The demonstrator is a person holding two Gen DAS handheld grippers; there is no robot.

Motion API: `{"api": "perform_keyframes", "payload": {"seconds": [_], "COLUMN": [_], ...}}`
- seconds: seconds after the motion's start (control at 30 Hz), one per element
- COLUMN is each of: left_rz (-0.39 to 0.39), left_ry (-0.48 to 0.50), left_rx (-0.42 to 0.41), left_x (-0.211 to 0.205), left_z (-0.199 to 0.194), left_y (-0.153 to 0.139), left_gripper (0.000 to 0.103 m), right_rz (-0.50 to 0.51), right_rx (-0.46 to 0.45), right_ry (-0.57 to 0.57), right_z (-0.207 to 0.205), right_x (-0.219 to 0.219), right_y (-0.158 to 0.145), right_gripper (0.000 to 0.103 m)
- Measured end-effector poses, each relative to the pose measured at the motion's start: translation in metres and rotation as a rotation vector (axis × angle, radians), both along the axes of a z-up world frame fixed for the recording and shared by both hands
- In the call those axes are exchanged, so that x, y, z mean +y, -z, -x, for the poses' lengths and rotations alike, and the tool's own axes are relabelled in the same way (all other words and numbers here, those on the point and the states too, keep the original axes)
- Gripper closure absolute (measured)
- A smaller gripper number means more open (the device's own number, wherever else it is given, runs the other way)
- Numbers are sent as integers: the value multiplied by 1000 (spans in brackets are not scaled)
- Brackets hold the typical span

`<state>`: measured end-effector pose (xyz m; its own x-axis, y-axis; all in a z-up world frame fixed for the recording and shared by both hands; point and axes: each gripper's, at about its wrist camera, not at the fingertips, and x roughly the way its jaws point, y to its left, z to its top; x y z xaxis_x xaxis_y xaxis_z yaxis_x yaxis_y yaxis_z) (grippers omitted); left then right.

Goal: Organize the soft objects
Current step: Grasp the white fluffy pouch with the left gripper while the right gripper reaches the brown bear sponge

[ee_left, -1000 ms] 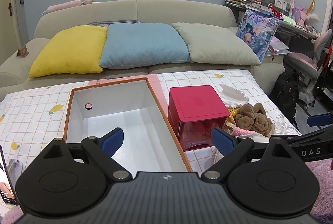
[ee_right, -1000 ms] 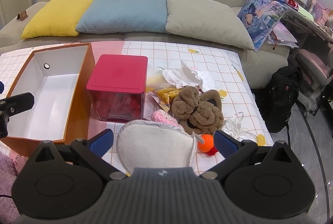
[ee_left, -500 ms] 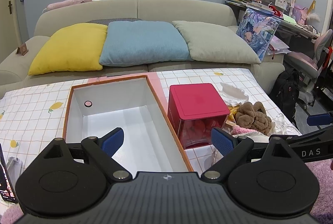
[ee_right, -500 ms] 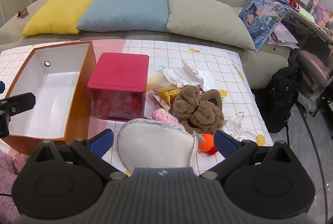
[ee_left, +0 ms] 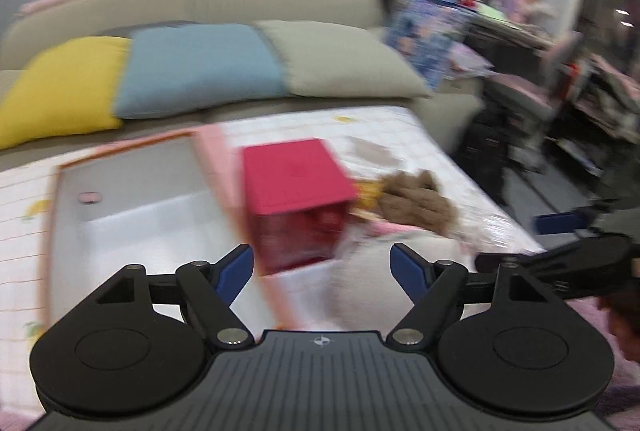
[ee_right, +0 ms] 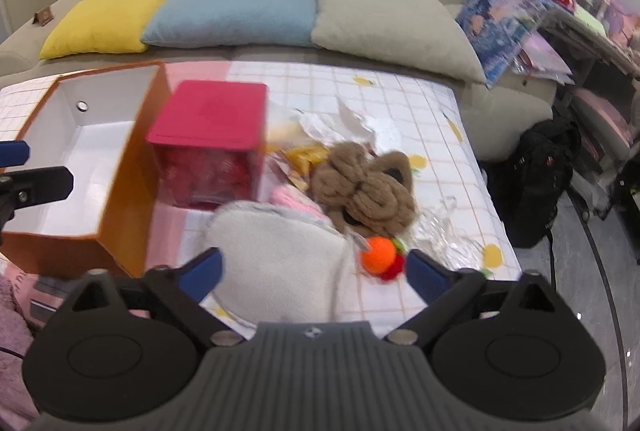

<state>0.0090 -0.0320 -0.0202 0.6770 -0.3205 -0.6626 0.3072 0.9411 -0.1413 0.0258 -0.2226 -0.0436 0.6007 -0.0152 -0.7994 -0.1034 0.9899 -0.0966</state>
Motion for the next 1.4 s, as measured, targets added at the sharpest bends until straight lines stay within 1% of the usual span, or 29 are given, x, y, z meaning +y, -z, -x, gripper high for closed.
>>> {"api": "perform_keyframes", "payload": {"seconds": [0.07,0.13,0.2,0.23,0.3,0.43,0.5,0.53,0.57,0.63,0.73,0.77,0.8,0.87,0.9,0.93,1.0,1.03,1.07,1.1,1.17,1.2,1.27,1.3,1.33,1.37,1.4], "left_rz": [-4,-45,-77,-107,-149,-193,-235,-252,-258,-242,-226,-216,-198,-149,-136,-127,-107,-105,-126,-144,-169,-196,-264,-296,-315,-307,-277], "left_ry": [80,164,236,275,335,430,478,502,521,549,564,564,570,584,585,572,543,527,509,507,552,574,605,609,604,605,609], "left_rx": [-6,0,-4,-5,-9,37,61,79,105,158,270,286,301,327,343,365,387,389,372,337,261,228,189,190,217,252,295], "left_x": [-17,-37,-53,-62,-76,-93,-98,-101,-103,-106,-108,-108,-108,-107,-109,-108,-108,-107,-106,-107,-106,-106,-110,-111,-112,-112,-112], "left_z": [-4,-11,-18,-23,-33,-57,-69,-77,-83,-95,-108,-108,-107,-101,-99,-97,-101,-102,-102,-100,-93,-92,-95,-99,-107,-113,-120], "left_y": [6,16,27,33,44,60,67,71,74,80,91,91,90,88,88,90,96,99,100,96,85,81,80,83,86,90,94], "left_gripper": [12,11,9,9,9,4,4,4,4,4,4,4,5,6,12,15,15,15,15,14,9,4,2,2,2,2,2], "right_rz": [-7,-24,-36,-38,-53,-123,-155,-162,-168,-184,-226,-242,-256,-286,-301,-308,-338,-370,-396,-411,-422,-422,-418,-415,-410,-401,-398], "right_rx": [17,29,40,44,50,89,108,112,120,137,164,174,181,194,202,210,231,238,238,232,223,224,225,227,229,229,228], "right_ry": [30,52,73,79,81,85,84,83,80,78,82,85,87,87,85,86,89,88,93,100,111,114,110,105,100,96,95], "right_z": [-1,-1,-2,-4,-7,-20,-25,-26,-28,-31,-34,-35,-35,-36,-37,-38,-40,-41,-41,-40,-38,-37,-38,-39,-40,-40,-40], "right_x": [-14,-26,-35,-38,-43,-50,-53,-53,-54,-55,-57,-58,-59,-62,-62,-63,-65,-67,-70,-72,-74,-74,-71,-71,-69,-67,-68], "right_y": [7,13,21,25,32,51,59,62,66,74,84,87,89,92,94,95,100,102,102,101,100,100,100,101,101,101,101], "right_gripper": [24,29,30,31,38,56,58,61,66,70,74,78,79,83,84,89,94,96,96,96,96,96,96,96,96,96,96]}}
